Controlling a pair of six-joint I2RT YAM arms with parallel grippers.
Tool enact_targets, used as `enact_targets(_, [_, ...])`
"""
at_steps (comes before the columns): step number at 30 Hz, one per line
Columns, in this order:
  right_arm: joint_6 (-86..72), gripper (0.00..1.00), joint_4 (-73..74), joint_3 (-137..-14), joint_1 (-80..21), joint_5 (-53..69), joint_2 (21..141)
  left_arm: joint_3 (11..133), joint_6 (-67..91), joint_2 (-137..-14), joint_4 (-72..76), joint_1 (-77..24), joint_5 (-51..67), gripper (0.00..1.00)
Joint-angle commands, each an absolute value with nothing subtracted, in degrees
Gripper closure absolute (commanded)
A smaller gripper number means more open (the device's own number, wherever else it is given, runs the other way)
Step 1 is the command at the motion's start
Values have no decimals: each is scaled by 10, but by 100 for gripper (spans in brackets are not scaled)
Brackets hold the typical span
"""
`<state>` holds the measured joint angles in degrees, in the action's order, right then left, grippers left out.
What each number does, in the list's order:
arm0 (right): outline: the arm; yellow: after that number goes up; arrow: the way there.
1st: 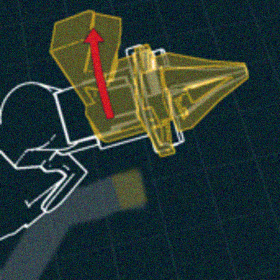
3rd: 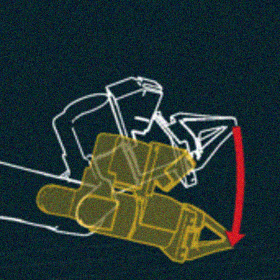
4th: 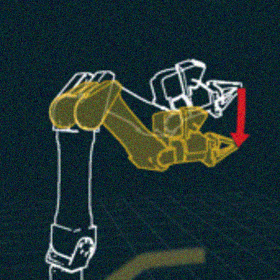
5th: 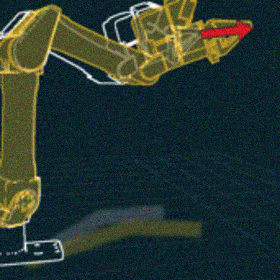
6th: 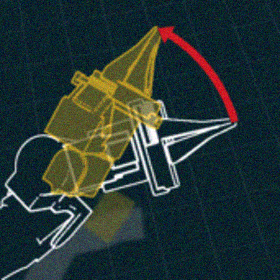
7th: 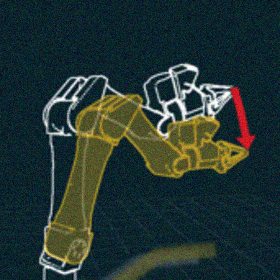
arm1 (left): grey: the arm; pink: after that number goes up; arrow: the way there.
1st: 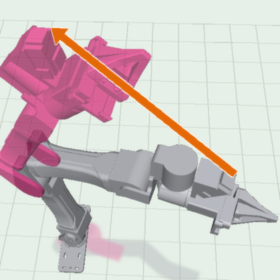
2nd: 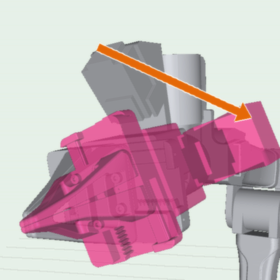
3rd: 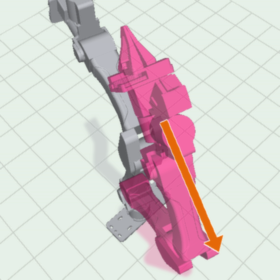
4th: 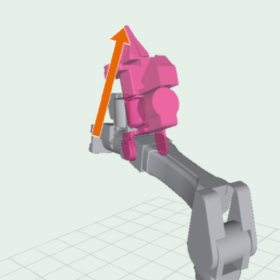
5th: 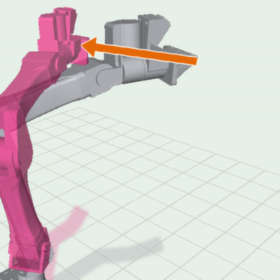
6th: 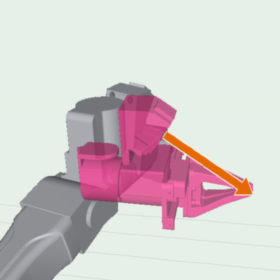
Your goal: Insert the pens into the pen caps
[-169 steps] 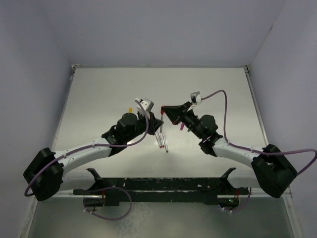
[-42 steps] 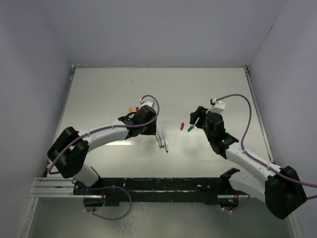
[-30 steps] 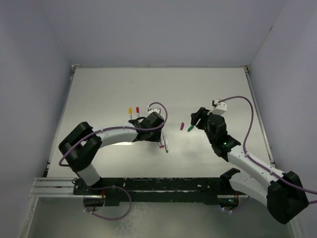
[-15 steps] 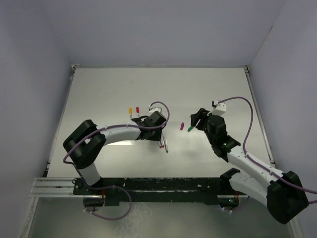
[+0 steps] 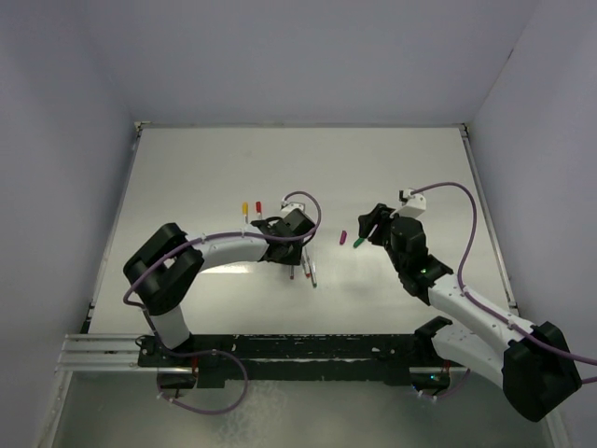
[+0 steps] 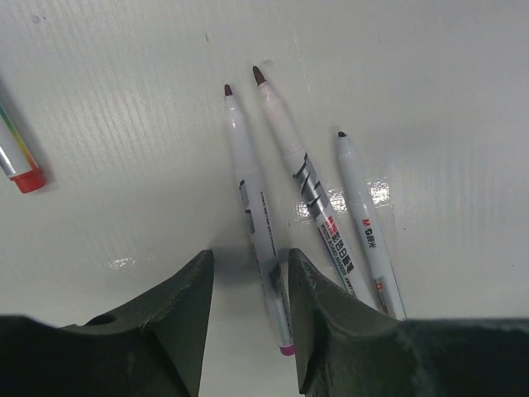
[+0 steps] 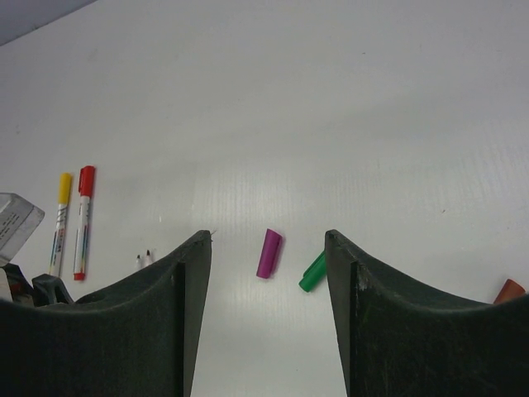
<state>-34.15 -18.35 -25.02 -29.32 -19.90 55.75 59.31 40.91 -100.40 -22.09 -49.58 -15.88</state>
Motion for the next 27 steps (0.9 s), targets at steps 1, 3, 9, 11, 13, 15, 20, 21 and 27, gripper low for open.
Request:
enact_targets(1, [-354, 41, -209, -251, -293, -193, 549, 613, 400, -1010, -234, -499, -168, 57])
enact_targets(3, [-355, 41, -208, -252, -292, -191, 548, 614, 398, -1010, -243, -499, -168, 57])
enact_targets(9, [-358, 41, -203, -253, -293, -187, 542, 625, 383, -1013, -295, -498, -175, 59])
enact_targets(11, [-361, 41, -203, -254, -293, -186, 542, 629, 379, -1017, -310, -498, -175, 60])
enact_targets(13, [-362, 42, -204, -254, -293, -183, 543, 632, 376, -1021, -317, -499, -173, 61])
enact_targets(15, [-364, 42, -205, -254, -293, -180, 546, 631, 374, -1024, -320, -498, -170, 62])
enact_targets(20, [-366, 42, -204, -254, -293, -176, 546, 634, 369, -1038, -321, -499, -162, 70])
enact_targets(21, [-365, 42, -203, -254, -293, -176, 545, 634, 369, -1041, -321, -499, -160, 72])
enact_targets(27, [-360, 42, -188, -261, -293, -178, 533, 616, 370, -1045, -321, -498, -143, 95])
